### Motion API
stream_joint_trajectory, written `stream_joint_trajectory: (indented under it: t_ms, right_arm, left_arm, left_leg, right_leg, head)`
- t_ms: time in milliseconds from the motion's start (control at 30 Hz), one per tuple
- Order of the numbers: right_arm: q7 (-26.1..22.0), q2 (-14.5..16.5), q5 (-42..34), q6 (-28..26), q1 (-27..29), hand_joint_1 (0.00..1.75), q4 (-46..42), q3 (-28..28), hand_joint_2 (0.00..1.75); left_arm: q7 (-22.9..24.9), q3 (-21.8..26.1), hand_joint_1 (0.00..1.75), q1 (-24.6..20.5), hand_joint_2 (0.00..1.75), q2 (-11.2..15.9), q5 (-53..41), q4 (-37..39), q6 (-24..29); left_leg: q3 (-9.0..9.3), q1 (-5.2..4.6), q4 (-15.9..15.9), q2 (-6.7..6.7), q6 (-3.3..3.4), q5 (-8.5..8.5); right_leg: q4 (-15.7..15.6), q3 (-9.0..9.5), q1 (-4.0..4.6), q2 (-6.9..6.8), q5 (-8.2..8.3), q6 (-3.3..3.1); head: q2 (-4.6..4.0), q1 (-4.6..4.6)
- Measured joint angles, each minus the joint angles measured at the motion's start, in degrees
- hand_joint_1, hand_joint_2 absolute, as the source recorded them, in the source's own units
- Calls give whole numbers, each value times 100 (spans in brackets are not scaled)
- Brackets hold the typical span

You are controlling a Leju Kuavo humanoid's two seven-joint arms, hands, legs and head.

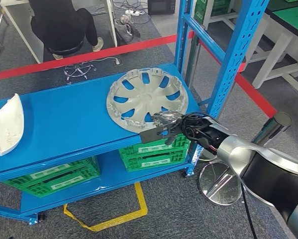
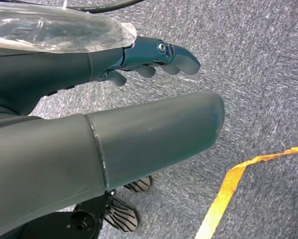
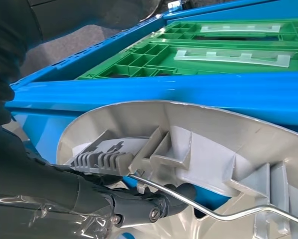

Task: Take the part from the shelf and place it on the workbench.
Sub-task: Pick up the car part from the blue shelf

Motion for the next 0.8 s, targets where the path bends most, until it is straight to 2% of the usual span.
stream_joint_trajectory:
  t_ms: [367,800]
  right_arm:
    - [-3,138,14,-7,-5,0,-80,101,175]
    - [21,399,113,-10,40,0,-641,315,175]
  left_arm:
    - [-2,0,0,2,0,-2,24,0,1]
    - [-4,-2,0,0,0,-26,20,0,2]
  left_leg:
    - [7,0,0,3,0,0]
    - [6,1,-1,4,0,0]
  right_leg:
    - [0,6,0,5,0,0]
    - [0,3,2,7,-1,0]
  head:
    - [0,-1]
    - [0,0]
